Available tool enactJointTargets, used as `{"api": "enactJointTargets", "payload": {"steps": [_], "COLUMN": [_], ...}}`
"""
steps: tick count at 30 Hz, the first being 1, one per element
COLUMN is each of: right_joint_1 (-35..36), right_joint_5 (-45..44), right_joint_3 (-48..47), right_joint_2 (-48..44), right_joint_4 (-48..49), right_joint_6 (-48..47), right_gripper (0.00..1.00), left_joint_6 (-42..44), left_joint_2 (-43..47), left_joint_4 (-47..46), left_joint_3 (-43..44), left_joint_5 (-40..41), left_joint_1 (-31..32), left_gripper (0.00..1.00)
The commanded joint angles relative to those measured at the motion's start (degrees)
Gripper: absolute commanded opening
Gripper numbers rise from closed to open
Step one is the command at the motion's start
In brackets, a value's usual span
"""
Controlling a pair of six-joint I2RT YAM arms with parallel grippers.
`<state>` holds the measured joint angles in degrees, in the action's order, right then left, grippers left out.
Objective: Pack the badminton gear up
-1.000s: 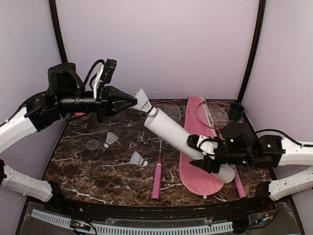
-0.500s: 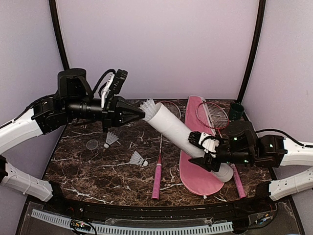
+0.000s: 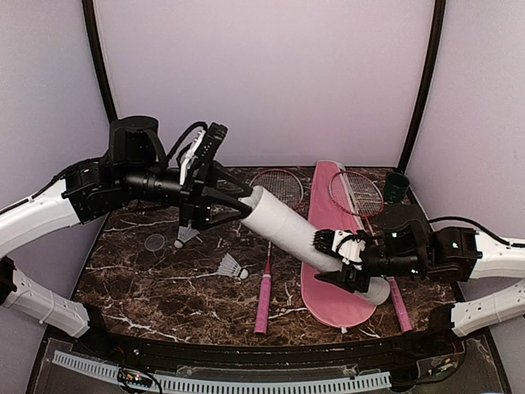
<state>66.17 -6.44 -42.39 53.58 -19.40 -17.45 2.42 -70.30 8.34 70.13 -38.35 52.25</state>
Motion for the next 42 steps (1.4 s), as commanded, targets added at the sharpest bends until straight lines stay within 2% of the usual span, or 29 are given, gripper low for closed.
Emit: {"api": "enactJointTargets", "payload": {"steps": [1, 4, 11, 18, 24, 31, 34, 37, 42], "right_joint_1": [-0.3, -0.3, -0.3, -0.3, -0.2, -0.2, -0.2, -0.2, -0.2], "right_joint_5": [-1.3, -1.5, -1.0, -0.5, 0.0, -0.1, -0.2, -0.6, -0.7], "right_joint_3": [-0.9, -0.9, -1.0, -1.4, -1.9, -1.7, -1.4, -1.4, -1.0], "right_joint_2": [-1.3, -1.5, -1.0, -0.5, 1.2, 0.5, 0.0, 0.0, 0.0], "right_joint_4": [3.5, 3.2, 3.1, 3.0, 2.0, 3.5, 4.0, 3.1, 2.5], "right_joint_6": [1.5, 1.4, 1.5, 1.4, 1.4, 1.3, 1.2, 1.4, 1.8], "right_gripper": [0.3, 0.3, 0.3, 0.3, 0.3, 0.29, 0.29, 0.29, 0.29], "left_joint_6": [4.9, 8.0, 11.3, 12.1, 15.0, 15.1, 14.6, 14.1, 6.7], "left_joint_2": [3.0, 4.1, 3.0, -1.1, -6.6, -10.8, -9.7, -5.7, 4.4], "left_joint_4": [8.6, 13.5, 21.7, 20.7, 23.9, 23.4, 21.9, 20.8, 12.7], "left_joint_3": [3.4, 5.1, 7.7, 8.3, 12.8, 12.2, 11.4, 10.4, 3.0], "left_joint_5": [0.2, 0.8, 0.5, 1.7, 5.5, 1.4, 2.2, 4.2, -1.0], "left_joint_1": [0.6, 0.6, 0.7, 3.8, 7.5, 9.0, 9.0, 7.6, -3.6], "left_gripper": [0.62, 0.67, 0.71, 0.71, 0.71, 0.71, 0.71, 0.72, 0.72]}}
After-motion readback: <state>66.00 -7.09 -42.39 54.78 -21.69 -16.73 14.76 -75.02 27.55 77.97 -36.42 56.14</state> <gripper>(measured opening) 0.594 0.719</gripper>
